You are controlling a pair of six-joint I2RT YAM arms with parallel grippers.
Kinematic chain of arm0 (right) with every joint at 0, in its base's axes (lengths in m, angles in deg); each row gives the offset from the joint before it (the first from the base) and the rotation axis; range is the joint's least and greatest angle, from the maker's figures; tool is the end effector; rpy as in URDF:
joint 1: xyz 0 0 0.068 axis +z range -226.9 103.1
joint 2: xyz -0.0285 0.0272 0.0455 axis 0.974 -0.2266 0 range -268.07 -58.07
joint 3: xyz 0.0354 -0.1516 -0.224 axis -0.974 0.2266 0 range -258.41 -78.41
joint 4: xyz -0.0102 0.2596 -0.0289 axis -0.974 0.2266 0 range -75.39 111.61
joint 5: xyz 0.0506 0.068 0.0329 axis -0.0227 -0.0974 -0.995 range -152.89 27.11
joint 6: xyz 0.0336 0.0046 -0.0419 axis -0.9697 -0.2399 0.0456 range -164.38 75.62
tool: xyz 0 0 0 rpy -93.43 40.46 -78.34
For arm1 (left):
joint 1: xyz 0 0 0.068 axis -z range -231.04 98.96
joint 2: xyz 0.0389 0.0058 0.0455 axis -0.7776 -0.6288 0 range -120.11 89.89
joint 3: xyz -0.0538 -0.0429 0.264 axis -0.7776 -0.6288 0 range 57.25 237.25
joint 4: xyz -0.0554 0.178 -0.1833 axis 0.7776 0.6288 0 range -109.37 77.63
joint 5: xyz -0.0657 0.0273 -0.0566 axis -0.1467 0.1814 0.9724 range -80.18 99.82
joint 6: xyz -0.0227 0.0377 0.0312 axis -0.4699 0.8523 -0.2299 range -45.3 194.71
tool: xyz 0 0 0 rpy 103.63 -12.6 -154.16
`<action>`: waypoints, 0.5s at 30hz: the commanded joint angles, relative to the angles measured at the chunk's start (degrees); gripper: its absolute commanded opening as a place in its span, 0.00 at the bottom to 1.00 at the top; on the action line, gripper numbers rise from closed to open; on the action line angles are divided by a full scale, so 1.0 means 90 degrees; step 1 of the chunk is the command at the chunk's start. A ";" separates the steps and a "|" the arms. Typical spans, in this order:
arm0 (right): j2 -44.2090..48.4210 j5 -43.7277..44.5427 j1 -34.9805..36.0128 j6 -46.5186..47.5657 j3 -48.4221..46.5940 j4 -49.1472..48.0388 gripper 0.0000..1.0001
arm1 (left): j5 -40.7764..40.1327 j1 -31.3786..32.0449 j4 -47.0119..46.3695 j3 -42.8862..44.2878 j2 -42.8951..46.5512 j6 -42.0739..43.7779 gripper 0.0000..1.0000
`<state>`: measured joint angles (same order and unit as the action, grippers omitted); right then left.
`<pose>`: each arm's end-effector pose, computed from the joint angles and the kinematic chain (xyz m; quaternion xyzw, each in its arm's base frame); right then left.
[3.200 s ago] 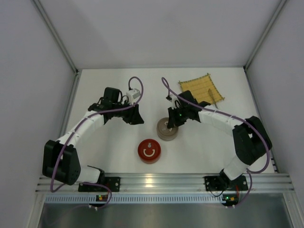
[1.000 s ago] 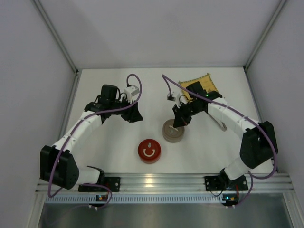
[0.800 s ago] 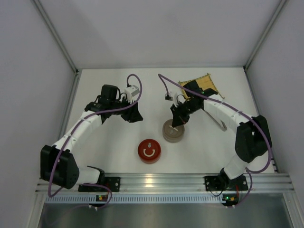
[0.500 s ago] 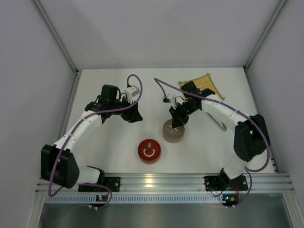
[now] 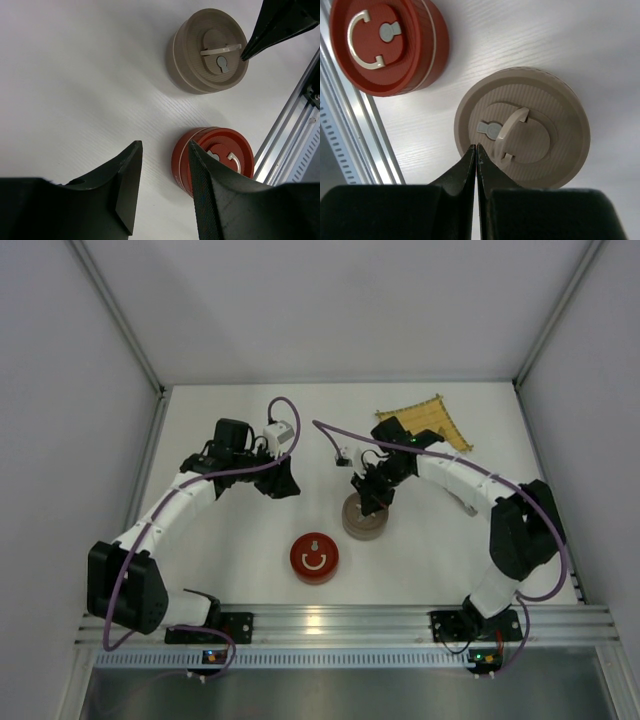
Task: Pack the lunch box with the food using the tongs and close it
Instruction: Adjust the box lid on the packing box.
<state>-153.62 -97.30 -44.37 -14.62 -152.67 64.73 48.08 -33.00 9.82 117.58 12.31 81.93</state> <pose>0.2662 0.1937 0.2452 -0.5284 0.7822 0.2955 0.1471 0.2643 -0.1093 0.2820 0.3105 0.8295 -0.3361 0.3203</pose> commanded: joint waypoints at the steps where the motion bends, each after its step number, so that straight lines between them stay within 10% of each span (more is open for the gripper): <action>1: -0.0184 0.0454 0.0077 0.0034 -0.0059 -0.0325 0.00 | 0.0133 -0.0042 0.0009 0.0200 -0.0042 -0.0041 0.47; 15: -0.0819 -0.0911 -0.1124 -0.0503 -0.0548 -0.0267 0.00 | 0.0475 -0.0120 -0.0352 0.0210 -0.0334 -0.0324 0.47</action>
<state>-160.00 -99.60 -51.67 -17.64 -154.75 63.82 49.72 -33.76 9.49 117.61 10.49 80.77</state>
